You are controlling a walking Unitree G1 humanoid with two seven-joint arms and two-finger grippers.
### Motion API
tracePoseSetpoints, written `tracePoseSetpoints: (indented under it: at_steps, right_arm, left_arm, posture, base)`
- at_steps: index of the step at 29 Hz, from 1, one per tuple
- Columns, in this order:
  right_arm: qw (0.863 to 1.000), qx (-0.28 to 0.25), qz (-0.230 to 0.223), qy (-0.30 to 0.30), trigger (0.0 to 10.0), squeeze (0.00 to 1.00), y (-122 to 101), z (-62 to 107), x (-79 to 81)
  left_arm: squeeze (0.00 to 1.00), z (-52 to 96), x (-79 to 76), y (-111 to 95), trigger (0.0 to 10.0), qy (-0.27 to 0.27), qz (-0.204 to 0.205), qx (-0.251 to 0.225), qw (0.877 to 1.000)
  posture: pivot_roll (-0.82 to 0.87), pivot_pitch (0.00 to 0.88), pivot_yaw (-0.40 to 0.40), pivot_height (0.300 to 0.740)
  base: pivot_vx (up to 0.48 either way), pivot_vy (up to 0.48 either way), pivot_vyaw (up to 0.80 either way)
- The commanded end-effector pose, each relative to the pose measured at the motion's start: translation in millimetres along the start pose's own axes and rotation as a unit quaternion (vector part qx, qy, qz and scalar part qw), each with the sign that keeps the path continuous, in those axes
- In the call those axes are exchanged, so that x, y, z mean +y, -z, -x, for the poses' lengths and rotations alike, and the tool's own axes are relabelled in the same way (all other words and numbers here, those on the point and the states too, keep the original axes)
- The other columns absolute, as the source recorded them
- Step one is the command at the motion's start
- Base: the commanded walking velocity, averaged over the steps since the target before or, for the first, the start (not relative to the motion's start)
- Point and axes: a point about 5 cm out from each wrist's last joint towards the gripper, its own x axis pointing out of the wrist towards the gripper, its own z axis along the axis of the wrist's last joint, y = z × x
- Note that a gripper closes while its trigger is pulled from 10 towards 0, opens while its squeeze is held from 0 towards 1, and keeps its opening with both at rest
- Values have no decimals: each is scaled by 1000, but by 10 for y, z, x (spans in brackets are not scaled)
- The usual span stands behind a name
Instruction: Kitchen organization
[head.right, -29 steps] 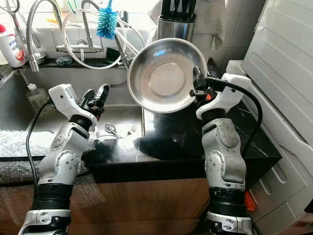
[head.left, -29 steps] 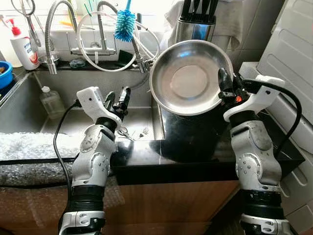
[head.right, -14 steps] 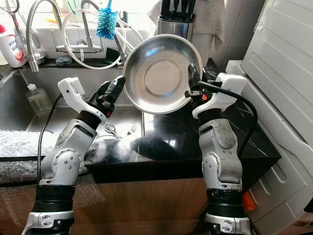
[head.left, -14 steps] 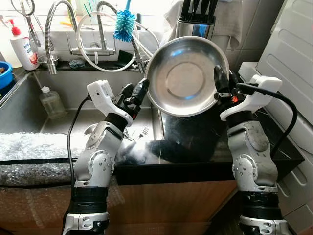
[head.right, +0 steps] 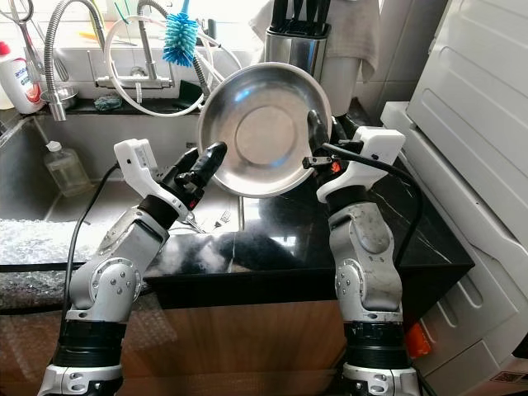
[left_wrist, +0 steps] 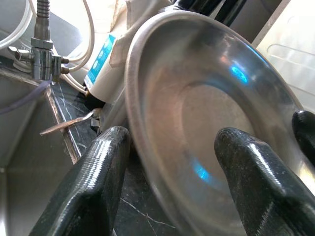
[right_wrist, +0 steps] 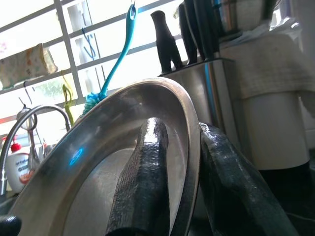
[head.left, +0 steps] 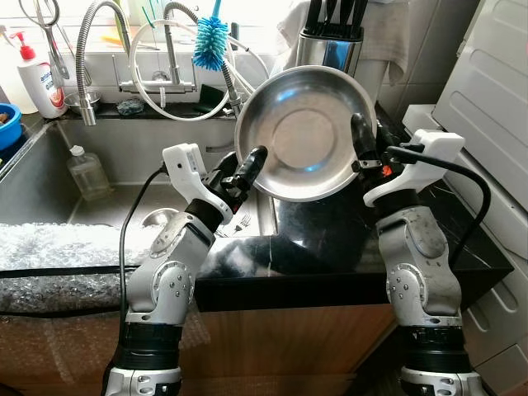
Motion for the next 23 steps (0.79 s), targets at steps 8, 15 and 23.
tracePoseSetpoints:
  at_steps: [8, 15, 23]
  right_arm:
    - [999, -17, 23, -22, 10000, 0, -97, -35, 75]
    - [998, -18, 50, -29, 10000, 0, -126, -40, 83]
    - [997, -23, 58, -36, 10000, 0, -156, -73, 98]
  left_arm:
    - [0, -5, 46, -70, 0, -26, -17, -6, 999]
    - [0, -8, 56, -76, 0, -32, -21, -6, 999]
    - [0, -15, 25, -29, 0, -21, -26, 13, 999]
  posture:
    - [-137, 0, -33, 740]
    - [-139, 0, -34, 740]
    - [-140, 0, -32, 740]
  base:
    - [0, 0, 0]
    - [0, 0, 0]
    - [0, 0, 0]
